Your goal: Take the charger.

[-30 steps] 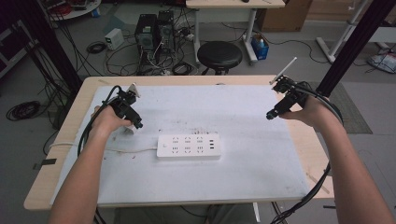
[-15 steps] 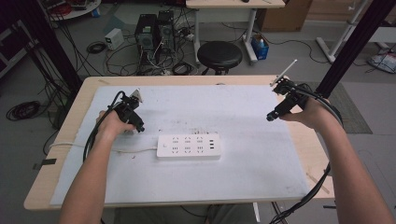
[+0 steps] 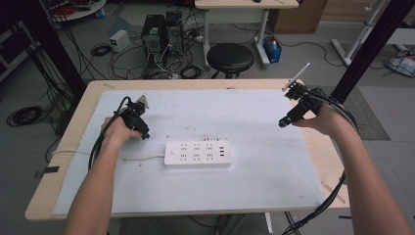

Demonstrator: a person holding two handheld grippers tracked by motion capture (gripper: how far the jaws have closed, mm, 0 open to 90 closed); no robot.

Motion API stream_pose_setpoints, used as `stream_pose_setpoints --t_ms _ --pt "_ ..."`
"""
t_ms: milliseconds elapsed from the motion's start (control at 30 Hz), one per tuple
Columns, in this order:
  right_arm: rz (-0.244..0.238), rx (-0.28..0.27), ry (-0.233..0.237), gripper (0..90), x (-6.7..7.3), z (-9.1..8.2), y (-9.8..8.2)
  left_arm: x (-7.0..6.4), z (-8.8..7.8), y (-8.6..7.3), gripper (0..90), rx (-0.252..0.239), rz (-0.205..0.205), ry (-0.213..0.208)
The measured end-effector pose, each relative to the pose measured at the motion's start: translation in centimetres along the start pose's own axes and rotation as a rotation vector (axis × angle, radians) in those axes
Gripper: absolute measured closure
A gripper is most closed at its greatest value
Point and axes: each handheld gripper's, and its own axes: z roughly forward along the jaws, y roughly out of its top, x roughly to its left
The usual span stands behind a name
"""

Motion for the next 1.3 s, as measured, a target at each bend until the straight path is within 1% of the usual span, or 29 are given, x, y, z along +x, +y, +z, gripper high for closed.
stream_pose_setpoints --t_ms 33,100,133,167,200,267,400,567,633,667,733,767,800,833,867,900,933,967,1100,1167,1200,1233,1267,1300 --pt "-0.002 -0.001 0.002 11.9 0.0 0.0 0.0 0.0 0.0 0.0 34.1 0.0 0.0 -0.004" --pt "-0.004 -0.002 0.001 11.9 -0.1 0.0 -0.1 0.0 0.1 0.1 36.6 0.006 0.002 0.004" --pt "-0.005 -0.001 0.002 11.9 -0.1 0.0 -0.1 -0.1 0.2 0.1 37.2 0.004 -0.006 0.006" --pt "0.0 0.0 0.005 12.0 -0.1 0.0 -0.1 -0.1 0.2 0.1 38.4 0.004 -0.002 0.016" --pt "0.003 -0.002 0.007 11.9 -0.1 0.0 -0.2 -0.1 0.1 0.1 41.5 0.006 0.002 0.023" --pt "-0.001 -0.006 0.01 11.9 -0.2 0.0 -0.3 0.0 0.1 0.1 41.8 0.008 0.005 0.019" --pt "-0.001 -0.008 0.011 12.0 -0.2 0.1 -0.3 -0.1 0.1 0.1 41.9 0.006 0.012 0.029" --pt "0.0 -0.008 0.01 11.9 -0.2 0.1 -0.3 0.0 0.1 0.1 42.1 0.008 0.016 0.022" --pt "0.0 -0.004 0.009 11.9 -0.1 0.2 -0.2 0.0 -0.1 0.1 42.2 -0.001 0.02 0.027" --pt "0.001 -0.001 0.008 11.9 -0.1 0.2 -0.2 0.0 -0.3 0.0 42.2 -0.014 0.017 0.024" --pt "0.011 -0.001 0.008 12.0 -0.2 0.3 -0.2 0.1 -0.9 0.0 42.2 -0.028 0.019 0.02" --pt "0.035 -0.008 0.021 12.0 -0.2 0.3 -0.2 0.0 -1.6 0.0 42.2 -0.026 0.037 0.025" --pt "0.045 -0.015 0.03 12.0 -0.2 0.3 -0.1 0.0 -2.0 -0.1 42.2 -0.029 0.039 0.024" --pt "0.049 -0.02 0.037 12.0 -0.3 0.3 -0.1 -0.1 -2.5 -0.1 42.2 -0.039 0.036 0.021" --pt "0.054 -0.024 0.041 12.0 -0.2 0.4 0.0 -0.1 -2.5 -0.1 42.2 -0.039 0.036 0.021" --pt "0.054 -0.024 0.041 12.0 -0.2 0.4 0.0 -0.2 -3.0 -0.1 42.2 -0.038 0.047 0.02" --pt "0.061 -0.024 0.046 12.0 -0.2 0.3 0.1 -0.4 -3.8 -0.2 42.2 -0.041 0.061 0.018" --pt "0.066 -0.024 0.054 12.0 -0.2 0.4 0.2 -0.5 -4.3 -0.2 42.2 -0.041 0.064 0.017" --pt "0.072 -0.01 0.052 12.0 0.0 0.4 0.4 -1.1 -6.8 -0.3 42.2 -0.056 0.096 0.019" --pt "0.074 -0.006 0.051 12.0 0.1 0.2 0.5 -1.5 -8.2 -0.4 42.2 -0.071 0.107 0.02" --pt "0.076 -0.006 0.051 12.0 0.1 0.2 0.6 -1.8 -9.0 -0.5 42.2 -0.087 0.111 0.018" --pt "0.079 -0.008 0.051 12.0 0.2 0.1 0.7 -1.8 -9.3 -0.5 42.2 -0.09 0.115 0.02" --pt "0.082 -0.006 0.05 12.0 0.2 0.0 0.7 -2.1 -10.1 -0.5 42.2 -0.095 0.13 0.025" --pt "0.076 -0.01 0.051 12.0 0.3 0.0 0.8 -2.3 -10.7 -0.6 42.2 -0.103 0.136 0.027"
